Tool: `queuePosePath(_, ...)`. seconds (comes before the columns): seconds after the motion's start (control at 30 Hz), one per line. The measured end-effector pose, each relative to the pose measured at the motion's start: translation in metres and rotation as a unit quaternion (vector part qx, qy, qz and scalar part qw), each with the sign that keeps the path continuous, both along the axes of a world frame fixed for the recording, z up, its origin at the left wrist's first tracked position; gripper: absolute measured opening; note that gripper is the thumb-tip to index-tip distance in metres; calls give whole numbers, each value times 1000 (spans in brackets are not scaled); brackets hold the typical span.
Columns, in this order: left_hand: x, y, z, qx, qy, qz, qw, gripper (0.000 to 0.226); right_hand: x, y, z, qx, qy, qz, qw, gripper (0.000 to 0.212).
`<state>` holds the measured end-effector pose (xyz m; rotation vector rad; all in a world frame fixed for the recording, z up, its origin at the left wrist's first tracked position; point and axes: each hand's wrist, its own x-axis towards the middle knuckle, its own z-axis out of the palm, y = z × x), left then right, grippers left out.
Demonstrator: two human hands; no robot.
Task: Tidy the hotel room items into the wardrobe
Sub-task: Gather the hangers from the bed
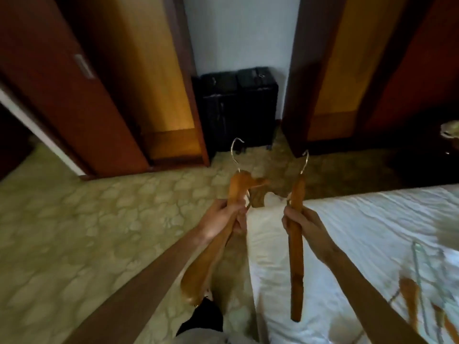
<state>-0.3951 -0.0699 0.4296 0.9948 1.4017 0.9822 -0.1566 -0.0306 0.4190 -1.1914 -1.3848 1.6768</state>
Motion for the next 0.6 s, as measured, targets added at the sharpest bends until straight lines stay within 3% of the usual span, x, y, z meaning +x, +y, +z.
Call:
queuePosePath(0.17, -88, -2, 30, 35, -18, 83, 996, 29, -103, 45, 34, 10, 10, 93, 996, 36)
queuePosePath(0.3, -163, 15, 47, 52, 20, 111, 992, 32, -191, 80, 51, 35, 15, 146, 989, 35)
queuePosePath(0.43, -246, 53, 71, 78, 33, 114, 990, 34, -275, 123, 79, 81, 9, 188, 979, 46)
queuePosePath(0.6, -327, 111, 102, 120, 36, 128, 984, 34, -358, 183, 107, 100, -5, 221, 970, 38)
